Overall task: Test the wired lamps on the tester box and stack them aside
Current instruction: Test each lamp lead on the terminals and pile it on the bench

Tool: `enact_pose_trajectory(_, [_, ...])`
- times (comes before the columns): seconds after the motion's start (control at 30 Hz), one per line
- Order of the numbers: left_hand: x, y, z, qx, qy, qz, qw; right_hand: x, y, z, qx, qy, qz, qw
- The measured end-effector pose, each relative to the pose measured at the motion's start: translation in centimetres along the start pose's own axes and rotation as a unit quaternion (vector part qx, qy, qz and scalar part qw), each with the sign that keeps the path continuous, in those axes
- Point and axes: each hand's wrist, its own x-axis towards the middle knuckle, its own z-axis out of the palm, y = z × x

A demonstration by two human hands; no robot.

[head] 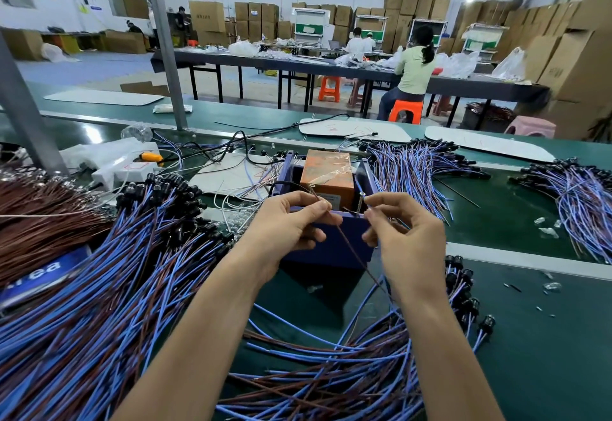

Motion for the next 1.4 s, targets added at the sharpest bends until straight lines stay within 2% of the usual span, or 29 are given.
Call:
enact_pose_trajectory(0.23, [0.6, -1.1, -0.4, 0.059, 0.062, -0.020, 0.996, 0.8, 1.3, -1.6, -0.059, 0.003, 0.082, 0.995])
enact_pose_trajectory(0.47, [1.0, -1.3, -0.9, 0.055, 0.099, -0.037, 0.993, 1.0, 1.8, -2.0, -0.063, 0.023, 0.097, 0.993])
enact_pose_trajectory(0.9, [0.9, -0.7, -1.7, 0.049, 0.095, -0.065, 0.992, 0.6, 1.2, -1.2, -0.064, -0.029, 0.094, 0.993])
enact_pose_trajectory(1.4, [1.0, -0.6, -1.9, 0.048, 0.082, -0.068, 0.993, 0.4, 0.9, -0.9, -0.077, -0.040, 0.089, 0.992])
